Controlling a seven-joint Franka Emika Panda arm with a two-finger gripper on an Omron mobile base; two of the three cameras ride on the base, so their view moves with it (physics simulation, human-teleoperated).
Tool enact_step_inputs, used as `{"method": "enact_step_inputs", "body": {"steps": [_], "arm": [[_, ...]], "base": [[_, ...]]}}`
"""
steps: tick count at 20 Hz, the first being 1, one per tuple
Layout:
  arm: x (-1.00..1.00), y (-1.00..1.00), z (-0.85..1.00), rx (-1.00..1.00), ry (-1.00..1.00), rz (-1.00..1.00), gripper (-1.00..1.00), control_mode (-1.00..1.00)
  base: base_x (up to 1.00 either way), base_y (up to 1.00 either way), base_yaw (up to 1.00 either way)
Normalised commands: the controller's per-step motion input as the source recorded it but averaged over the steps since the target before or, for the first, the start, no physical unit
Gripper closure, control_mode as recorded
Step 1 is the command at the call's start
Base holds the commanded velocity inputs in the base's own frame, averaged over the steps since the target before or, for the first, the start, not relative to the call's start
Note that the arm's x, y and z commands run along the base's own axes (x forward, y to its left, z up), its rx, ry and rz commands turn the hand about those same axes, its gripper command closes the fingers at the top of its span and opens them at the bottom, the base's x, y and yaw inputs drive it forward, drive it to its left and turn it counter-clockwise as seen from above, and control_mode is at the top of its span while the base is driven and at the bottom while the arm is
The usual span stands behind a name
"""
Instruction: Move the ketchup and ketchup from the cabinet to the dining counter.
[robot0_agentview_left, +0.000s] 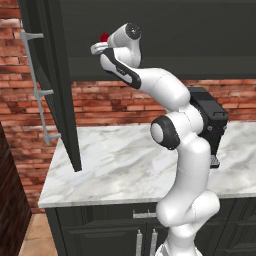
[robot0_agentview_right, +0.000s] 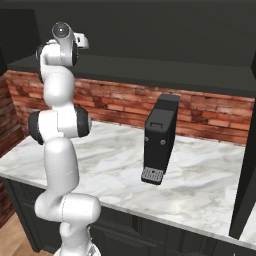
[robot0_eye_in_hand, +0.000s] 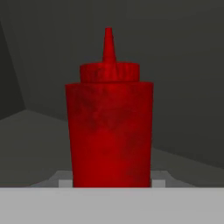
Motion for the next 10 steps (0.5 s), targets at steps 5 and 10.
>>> {"method": "enact_step_inputs", "body": {"steps": [5, 10], "arm": [[-0.25, 0.0, 0.0, 0.0, 0.0, 0.0, 1.0, -1.0], [-0.57, 0.01, 0.0, 0.0, -0.01, -0.01, 1.0, -1.0]], "base": [[0.0, 0.0, 0.0], [0.0, 0.0, 0.0]]}}
